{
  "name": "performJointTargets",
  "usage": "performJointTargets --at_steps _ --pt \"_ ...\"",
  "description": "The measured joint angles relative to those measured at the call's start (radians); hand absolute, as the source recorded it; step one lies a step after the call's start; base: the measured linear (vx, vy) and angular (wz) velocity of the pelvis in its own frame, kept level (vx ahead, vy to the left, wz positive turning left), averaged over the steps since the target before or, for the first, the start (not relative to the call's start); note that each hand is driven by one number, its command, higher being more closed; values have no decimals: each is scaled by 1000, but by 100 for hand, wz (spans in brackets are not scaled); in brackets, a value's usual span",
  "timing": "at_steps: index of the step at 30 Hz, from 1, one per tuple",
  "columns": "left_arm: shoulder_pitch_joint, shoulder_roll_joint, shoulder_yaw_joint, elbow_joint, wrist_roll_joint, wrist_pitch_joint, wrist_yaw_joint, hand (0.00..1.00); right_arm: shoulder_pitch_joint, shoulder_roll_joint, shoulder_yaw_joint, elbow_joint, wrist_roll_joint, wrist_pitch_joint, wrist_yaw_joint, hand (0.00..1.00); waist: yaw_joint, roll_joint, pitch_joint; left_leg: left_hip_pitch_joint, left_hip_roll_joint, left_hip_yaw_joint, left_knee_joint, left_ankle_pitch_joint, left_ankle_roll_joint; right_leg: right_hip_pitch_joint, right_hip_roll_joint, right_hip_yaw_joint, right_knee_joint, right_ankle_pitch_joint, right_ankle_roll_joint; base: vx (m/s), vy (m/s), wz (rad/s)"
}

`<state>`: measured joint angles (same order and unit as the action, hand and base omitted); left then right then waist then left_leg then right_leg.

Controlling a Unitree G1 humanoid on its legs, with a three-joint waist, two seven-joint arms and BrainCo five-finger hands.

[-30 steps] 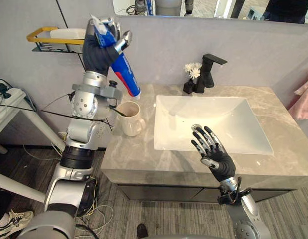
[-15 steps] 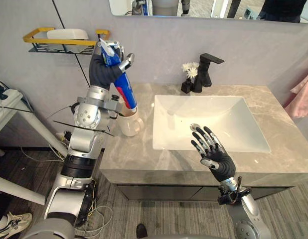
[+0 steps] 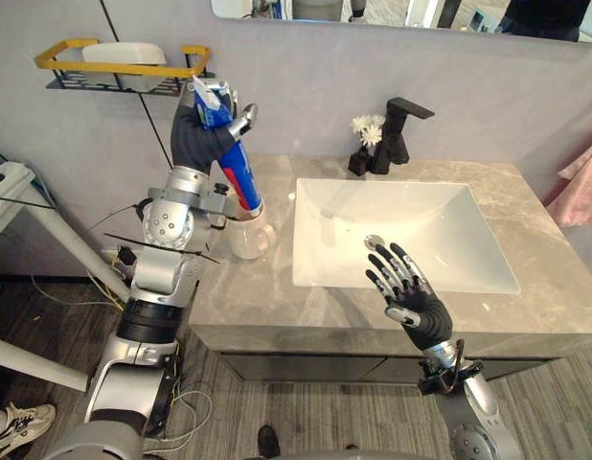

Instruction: Organize washtable

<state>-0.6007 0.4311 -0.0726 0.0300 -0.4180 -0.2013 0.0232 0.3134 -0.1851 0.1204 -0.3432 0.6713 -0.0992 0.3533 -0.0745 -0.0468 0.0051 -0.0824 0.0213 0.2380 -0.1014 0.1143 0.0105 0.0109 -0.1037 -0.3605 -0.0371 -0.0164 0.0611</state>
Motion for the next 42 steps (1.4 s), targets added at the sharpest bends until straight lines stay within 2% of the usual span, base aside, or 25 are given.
performJointTargets --at_steps 17,42 --pt "-8 0 18 0 28 -1 23 100 37 -1 16 0 8 0 3 0 0 -3 11 -11 -2 11 0 -2 3 -16 -1 6 2 4 1 11 6 -1" --pt "-16 2 45 0 117 -2 43 100 68 -19 17 -17 29 0 24 0 1 -10 61 -14 -3 16 4 -6 8 -17 0 8 2 6 0 0 0 0"
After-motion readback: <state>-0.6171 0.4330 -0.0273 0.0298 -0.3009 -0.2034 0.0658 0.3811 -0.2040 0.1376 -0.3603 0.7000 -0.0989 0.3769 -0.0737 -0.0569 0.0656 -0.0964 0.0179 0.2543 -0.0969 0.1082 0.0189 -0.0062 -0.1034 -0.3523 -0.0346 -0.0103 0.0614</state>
